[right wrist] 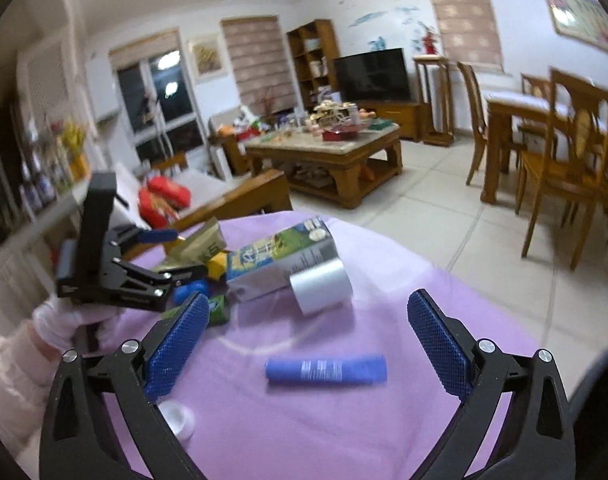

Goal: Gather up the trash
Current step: 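Grasp the tan paper milk bag with the left tool while the right tool grasps the blue-green milk carton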

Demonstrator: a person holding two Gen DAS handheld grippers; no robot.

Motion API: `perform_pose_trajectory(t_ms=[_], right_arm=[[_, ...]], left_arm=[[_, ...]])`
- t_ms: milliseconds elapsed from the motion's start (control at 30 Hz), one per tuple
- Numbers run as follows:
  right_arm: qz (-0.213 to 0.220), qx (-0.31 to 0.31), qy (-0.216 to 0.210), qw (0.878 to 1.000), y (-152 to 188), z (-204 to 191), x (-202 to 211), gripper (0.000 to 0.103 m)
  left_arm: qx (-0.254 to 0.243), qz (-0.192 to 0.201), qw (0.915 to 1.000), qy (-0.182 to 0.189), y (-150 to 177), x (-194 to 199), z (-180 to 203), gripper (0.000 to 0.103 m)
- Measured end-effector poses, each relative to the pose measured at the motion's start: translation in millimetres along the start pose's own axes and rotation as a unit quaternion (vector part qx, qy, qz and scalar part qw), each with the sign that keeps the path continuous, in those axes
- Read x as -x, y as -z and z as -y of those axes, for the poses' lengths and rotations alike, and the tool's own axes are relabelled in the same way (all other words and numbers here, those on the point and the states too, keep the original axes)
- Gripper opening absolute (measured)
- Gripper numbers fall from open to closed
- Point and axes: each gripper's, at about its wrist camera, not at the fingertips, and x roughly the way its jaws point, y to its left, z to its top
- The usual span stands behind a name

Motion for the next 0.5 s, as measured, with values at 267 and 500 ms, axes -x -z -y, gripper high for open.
perform_pose_trajectory(t_ms=[267, 500], right_arm=[[-0.086, 0.141, -0.004, 0.986, -35.9, -33.2, -96.8, 0.098], [-0.133, 0.257, -0.007, 0.957, -44.9, -48.9, -154.2, 0.098]], left_arm=[[0.049, -0.006, 0.9984, 0.029, 4.2, -1.5, -14.1, 0.094], [0.100, 0.000, 0.9927, 0.067, 10.0, 8.0, -27.5, 0.059]])
